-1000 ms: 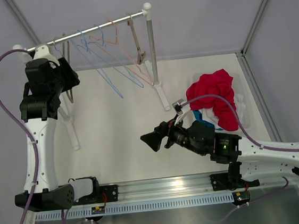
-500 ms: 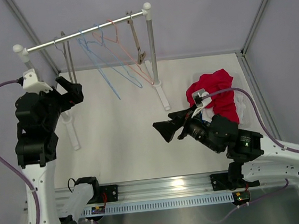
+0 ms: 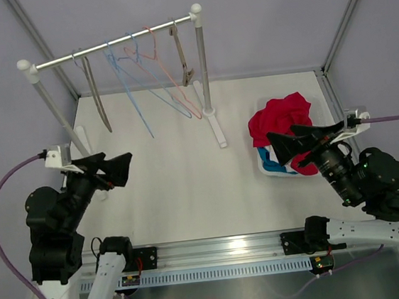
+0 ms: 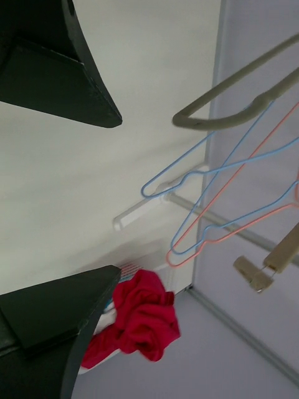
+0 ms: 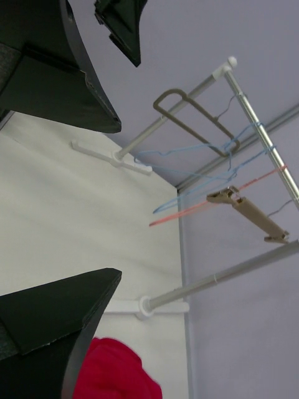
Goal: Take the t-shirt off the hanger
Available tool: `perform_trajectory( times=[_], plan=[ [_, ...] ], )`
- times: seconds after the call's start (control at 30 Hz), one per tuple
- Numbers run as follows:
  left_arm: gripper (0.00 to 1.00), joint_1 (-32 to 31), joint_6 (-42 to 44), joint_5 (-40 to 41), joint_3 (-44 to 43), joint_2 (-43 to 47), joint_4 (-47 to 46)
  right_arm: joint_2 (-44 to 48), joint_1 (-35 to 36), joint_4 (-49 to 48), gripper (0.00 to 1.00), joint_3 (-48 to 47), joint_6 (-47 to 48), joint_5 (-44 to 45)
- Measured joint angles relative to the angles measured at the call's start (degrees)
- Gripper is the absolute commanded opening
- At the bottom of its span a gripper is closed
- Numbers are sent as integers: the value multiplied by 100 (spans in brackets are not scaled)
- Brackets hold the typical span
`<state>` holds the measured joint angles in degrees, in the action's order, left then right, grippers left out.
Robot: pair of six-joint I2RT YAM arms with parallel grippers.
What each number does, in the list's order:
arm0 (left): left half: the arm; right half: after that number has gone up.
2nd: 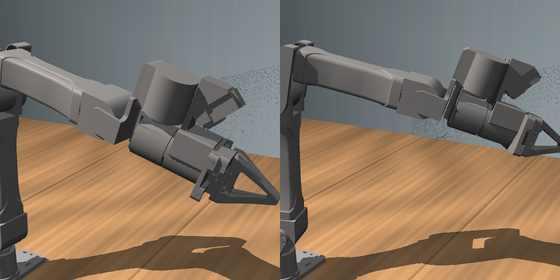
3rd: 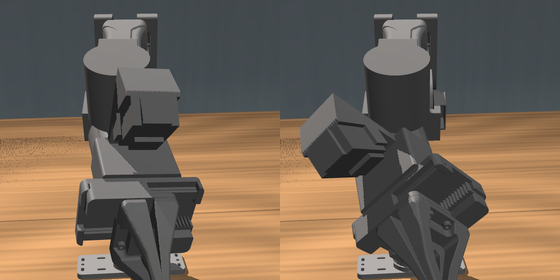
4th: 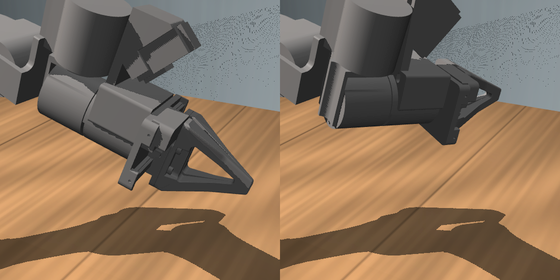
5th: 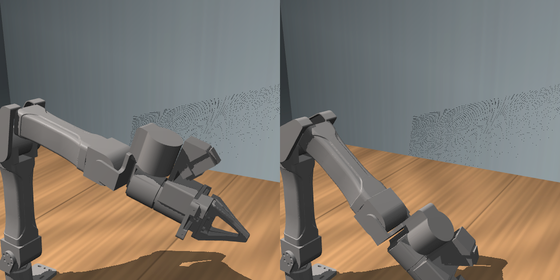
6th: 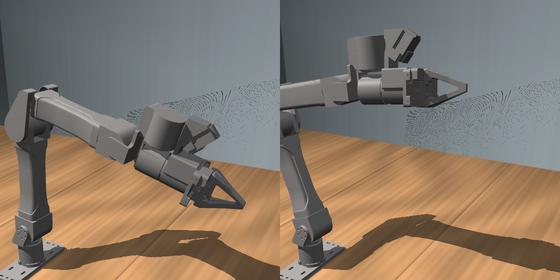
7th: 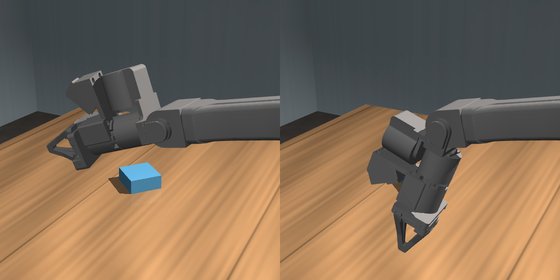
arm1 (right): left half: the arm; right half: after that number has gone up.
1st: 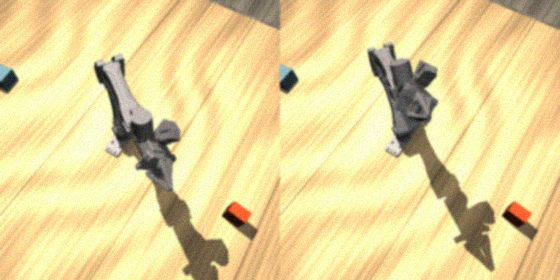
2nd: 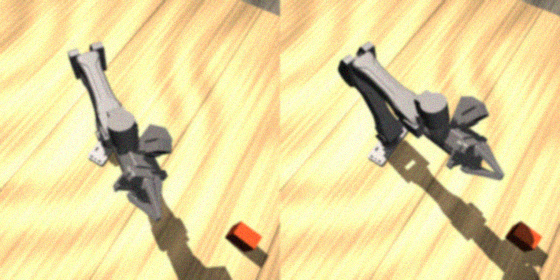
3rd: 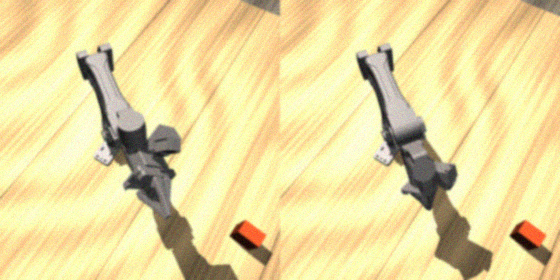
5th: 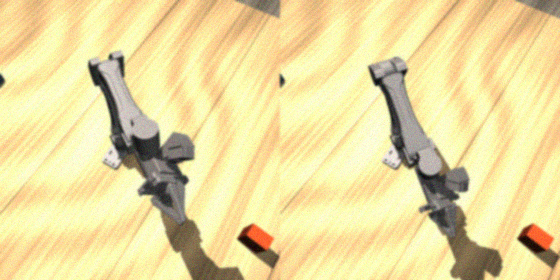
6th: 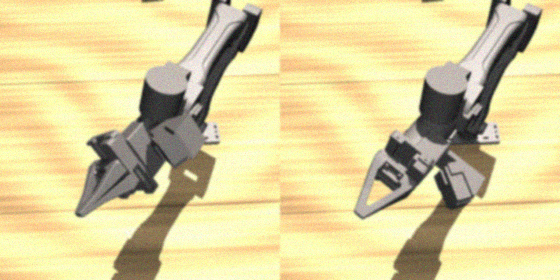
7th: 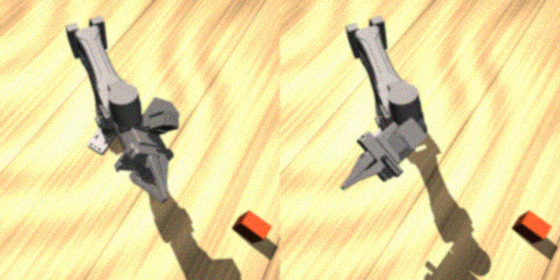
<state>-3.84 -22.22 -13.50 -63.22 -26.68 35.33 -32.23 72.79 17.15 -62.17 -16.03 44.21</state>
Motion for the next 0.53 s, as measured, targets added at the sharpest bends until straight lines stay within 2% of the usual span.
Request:
perform_trajectory(
  times=[0.13, 0.23, 0.4, 0.53],
  plan=[
    [99, -385, 17, -726, 651, 306, 20, 166, 0, 680, 100, -70, -26, 481],
    [99, -798, 157, -1165, 1036, 533, 96, 553, 0, 848, 99, 83, -22, 752],
    [99, -1436, 476, -1408, 1325, 881, 151, 1379, 0, 485, 99, 404, 262, 1189],
    [99, -1591, 640, -1443, 1333, 988, 133, 1556, -4, -76, 99, 599, 688, 1486]
  ],
)
